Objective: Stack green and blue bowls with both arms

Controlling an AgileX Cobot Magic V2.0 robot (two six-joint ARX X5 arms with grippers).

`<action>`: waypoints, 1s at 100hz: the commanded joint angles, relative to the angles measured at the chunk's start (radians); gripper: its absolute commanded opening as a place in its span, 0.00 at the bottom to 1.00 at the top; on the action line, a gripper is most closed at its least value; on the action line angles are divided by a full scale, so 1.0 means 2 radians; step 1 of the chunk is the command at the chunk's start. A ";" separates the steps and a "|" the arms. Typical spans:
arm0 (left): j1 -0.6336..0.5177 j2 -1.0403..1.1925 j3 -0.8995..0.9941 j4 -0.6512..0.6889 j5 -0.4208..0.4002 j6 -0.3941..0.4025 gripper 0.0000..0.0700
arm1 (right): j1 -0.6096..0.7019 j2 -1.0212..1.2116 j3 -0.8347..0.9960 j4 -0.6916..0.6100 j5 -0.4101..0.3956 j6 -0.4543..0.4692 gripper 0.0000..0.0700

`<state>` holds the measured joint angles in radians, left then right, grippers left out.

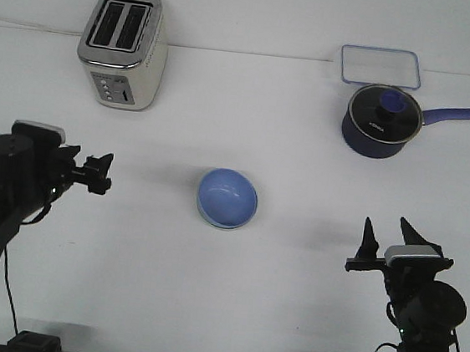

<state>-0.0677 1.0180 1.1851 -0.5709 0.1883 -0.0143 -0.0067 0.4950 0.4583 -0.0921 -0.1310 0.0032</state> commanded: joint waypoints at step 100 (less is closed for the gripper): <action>0.001 -0.259 -0.307 0.210 -0.006 -0.015 0.66 | 0.000 0.002 0.002 0.005 0.000 0.000 0.64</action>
<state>-0.0673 0.5007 0.5579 -0.1642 0.1795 -0.0425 -0.0063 0.4953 0.4583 -0.0921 -0.1310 0.0032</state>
